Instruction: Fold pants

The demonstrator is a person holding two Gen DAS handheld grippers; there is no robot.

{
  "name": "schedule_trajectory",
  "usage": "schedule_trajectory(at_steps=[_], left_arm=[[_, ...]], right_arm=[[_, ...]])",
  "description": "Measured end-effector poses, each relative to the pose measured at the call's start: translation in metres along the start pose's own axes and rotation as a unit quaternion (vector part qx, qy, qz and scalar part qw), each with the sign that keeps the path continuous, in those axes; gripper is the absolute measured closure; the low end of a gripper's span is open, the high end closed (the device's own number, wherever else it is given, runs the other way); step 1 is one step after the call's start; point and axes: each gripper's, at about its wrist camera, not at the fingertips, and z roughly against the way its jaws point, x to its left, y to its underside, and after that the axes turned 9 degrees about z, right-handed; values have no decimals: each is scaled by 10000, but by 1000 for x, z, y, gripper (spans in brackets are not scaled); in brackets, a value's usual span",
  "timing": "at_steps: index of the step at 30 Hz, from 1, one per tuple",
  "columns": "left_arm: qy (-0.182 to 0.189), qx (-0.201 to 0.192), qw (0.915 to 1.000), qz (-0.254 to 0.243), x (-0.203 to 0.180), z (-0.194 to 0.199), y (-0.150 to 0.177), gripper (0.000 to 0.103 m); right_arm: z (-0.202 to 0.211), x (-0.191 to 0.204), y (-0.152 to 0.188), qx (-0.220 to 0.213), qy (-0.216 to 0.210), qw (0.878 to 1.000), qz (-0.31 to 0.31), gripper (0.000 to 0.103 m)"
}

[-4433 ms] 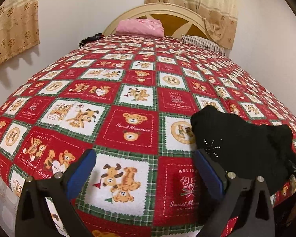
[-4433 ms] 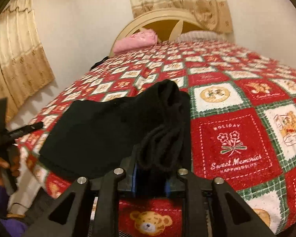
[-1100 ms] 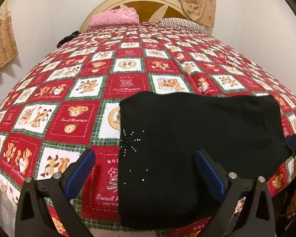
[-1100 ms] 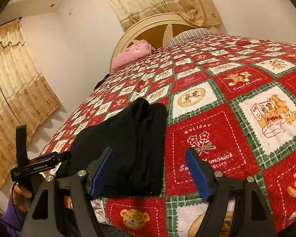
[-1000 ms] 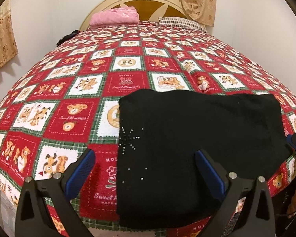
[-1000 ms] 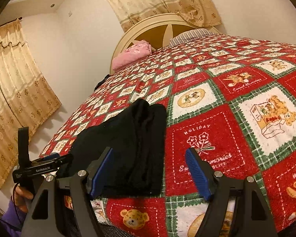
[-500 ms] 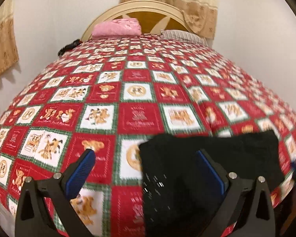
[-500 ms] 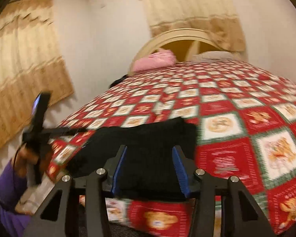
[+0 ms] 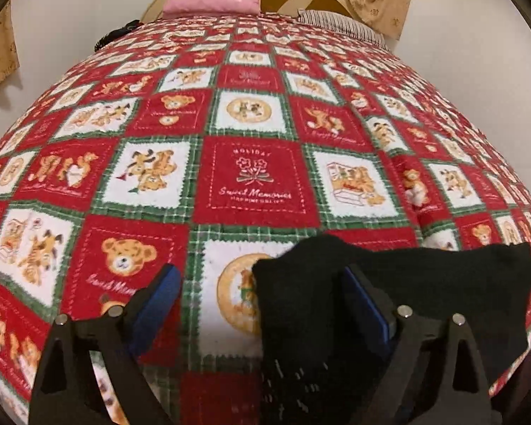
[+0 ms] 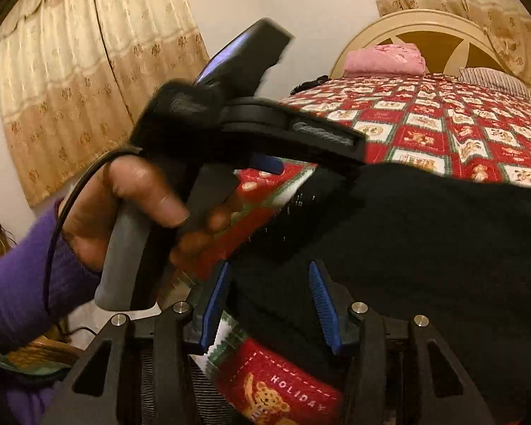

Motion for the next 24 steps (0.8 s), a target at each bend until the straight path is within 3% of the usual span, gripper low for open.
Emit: schedule_trajectory(at_steps=[2,6,10,14,17,20,22,24], left_arm=[[51,5,9999,157,5,-6,-3,5],[-207,-94,9996,157,4,-11,-10,4],[-260,-235,9991,231,8,7,-12,4],[-273,-855,9959,135,0,43,-8,5],[8,-928,9957,-37,-16,56,3,4],[95,-797,9966,-204,-29,51,17,4],[0,-665,9973,-309,-34,41,28,4],[-126,-505,9982,-295,-35,31,36,4]], right_arm=[[3,0,4,11,-52,10000,-20,54],[7,-7,5,38,-184,9997,-167,54],[30,-10,-9,-88,-269,9994,-213,54],[88,-37,-26,-686,540,9961,-96,54],[116,-71,-29,-878,1152,9887,-386,54],[115,-114,-19,-620,1618,9812,-855,54],[101,-137,-5,-164,1898,9744,-1194,54],[95,-152,9,-186,1858,9712,-1478,55]])
